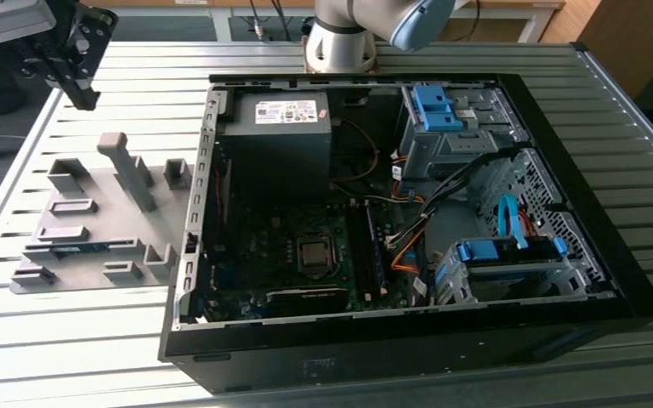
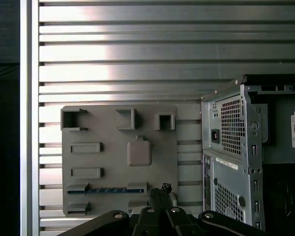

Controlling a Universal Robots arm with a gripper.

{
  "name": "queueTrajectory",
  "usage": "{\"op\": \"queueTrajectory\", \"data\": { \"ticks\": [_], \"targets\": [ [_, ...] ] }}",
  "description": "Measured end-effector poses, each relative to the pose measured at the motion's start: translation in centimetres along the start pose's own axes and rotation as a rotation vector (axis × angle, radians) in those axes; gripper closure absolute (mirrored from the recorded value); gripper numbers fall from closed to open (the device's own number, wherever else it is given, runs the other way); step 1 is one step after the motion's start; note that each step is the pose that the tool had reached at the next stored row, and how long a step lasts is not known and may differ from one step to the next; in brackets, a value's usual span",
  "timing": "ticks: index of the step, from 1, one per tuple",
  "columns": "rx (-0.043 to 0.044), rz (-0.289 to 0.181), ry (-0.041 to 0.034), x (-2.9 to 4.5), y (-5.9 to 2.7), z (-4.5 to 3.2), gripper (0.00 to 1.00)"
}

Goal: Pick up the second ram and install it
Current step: 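Reach for the second ram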

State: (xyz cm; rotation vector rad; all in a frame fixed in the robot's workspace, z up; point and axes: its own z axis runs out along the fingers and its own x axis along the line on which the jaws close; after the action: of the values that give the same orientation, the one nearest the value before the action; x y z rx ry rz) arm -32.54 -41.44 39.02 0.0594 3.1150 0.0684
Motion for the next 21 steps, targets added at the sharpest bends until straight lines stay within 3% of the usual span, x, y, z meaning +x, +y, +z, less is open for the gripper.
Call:
{"op": "queueTrajectory", "data": {
  "ticks": [9,13,21],
  "targets": [
    [0.0,0.0,-0.0001,0.58,-0.03,-0.01,0.89],
    [-0.0002,0.0,-0.0002,1.4,-0.24,-0.03,0.89],
    [-0.0002,-0.001,-0.0001,3.1,-1.61,-0.1,0.89]
  ]
}}
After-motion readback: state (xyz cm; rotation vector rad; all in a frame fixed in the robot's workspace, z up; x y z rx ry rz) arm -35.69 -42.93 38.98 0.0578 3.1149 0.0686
